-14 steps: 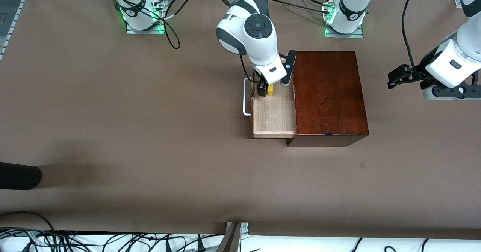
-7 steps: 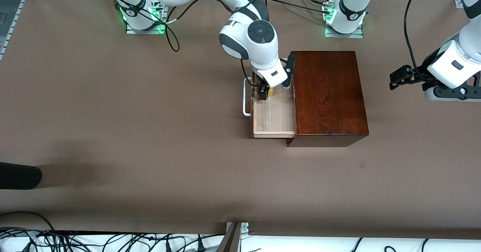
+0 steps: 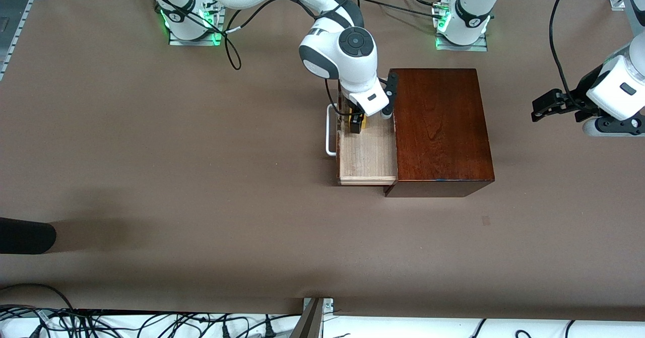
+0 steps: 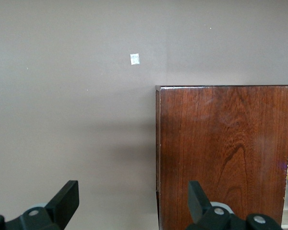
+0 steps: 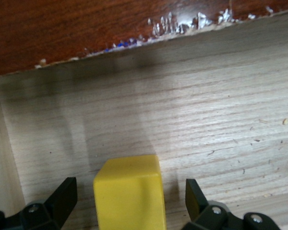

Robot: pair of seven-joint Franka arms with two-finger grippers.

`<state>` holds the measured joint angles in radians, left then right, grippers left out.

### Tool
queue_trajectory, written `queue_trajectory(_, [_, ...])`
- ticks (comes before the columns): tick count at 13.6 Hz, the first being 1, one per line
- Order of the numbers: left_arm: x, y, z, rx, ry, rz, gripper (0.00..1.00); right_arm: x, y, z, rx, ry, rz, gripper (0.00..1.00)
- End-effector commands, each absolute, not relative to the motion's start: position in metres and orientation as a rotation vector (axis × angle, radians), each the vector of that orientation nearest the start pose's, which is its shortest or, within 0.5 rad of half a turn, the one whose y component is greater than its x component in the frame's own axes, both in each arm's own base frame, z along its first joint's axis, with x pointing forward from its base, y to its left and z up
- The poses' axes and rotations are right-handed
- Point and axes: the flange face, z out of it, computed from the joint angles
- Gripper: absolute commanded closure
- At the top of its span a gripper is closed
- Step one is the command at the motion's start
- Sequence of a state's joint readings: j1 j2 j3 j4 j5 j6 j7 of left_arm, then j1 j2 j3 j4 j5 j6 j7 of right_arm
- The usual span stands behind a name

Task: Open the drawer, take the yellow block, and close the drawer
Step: 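Close the right gripper on the yellow cube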

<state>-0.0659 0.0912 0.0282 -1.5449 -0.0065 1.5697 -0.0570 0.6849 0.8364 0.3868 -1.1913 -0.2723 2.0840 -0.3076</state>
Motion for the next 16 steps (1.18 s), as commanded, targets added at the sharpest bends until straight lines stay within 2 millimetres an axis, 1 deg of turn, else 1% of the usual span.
queue_trajectory(1, [0.578,-0.022,0.589,-3.124,-0.009,0.105,0.0,0.454,0.624,0.303,-2.378,-1.958,-0.167,0.0])
queue_trajectory(2, [0.578,-0.022,0.589,-3.124,-0.009,0.105,0.0,0.455,0.625,0.303,-2.375,-1.956,-0.177,0.01])
queue_trajectory(3, [0.578,-0.021,0.591,-3.124,-0.014,0.097,0.0,0.455,0.625,0.299,-2.375,-1.955,-0.17,0.02])
queue_trajectory(4, [0.579,-0.02,0.592,-3.126,-0.014,0.095,0.0,0.457,0.623,0.297,-2.382,-1.953,-0.168,0.08])
queue_trajectory(5, [0.579,-0.02,0.592,-3.126,-0.014,0.093,0.0,0.457,0.623,0.297,-2.381,-1.956,-0.168,0.24])
queue_trajectory(6, [0.579,-0.021,0.593,-3.127,-0.009,0.09,0.0,0.458,0.623,0.297,-2.375,-1.964,-0.169,0.59])
queue_trajectory(7, [0.579,-0.022,0.593,-3.127,-0.012,0.088,0.0,0.457,0.623,0.297,-2.379,-1.961,-0.166,0.91])
queue_trajectory(8, [0.579,-0.022,0.593,-3.127,-0.014,0.088,0.0,0.457,0.623,0.297,-2.38,-1.962,-0.16,0.93])
queue_trajectory(12, [0.582,-0.022,0.588,-3.127,-0.019,0.097,0.0,0.457,0.621,0.308,-2.391,-1.965,-0.139,0.93])
queue_trajectory(14, [0.582,-0.022,0.588,-3.129,-0.021,0.098,0.0,0.458,0.621,0.322,-2.403,-1.956,-0.116,0.94])
queue_trajectory(15, [0.582,-0.023,0.588,-3.133,-0.021,0.096,0.0,0.459,0.621,0.336,-2.412,-1.953,-0.094,0.95])
queue_trajectory(16, [0.582,-0.023,0.588,-3.137,-0.022,0.091,0.0,0.455,0.624,0.348,-2.416,-1.963,-0.061,0.95])
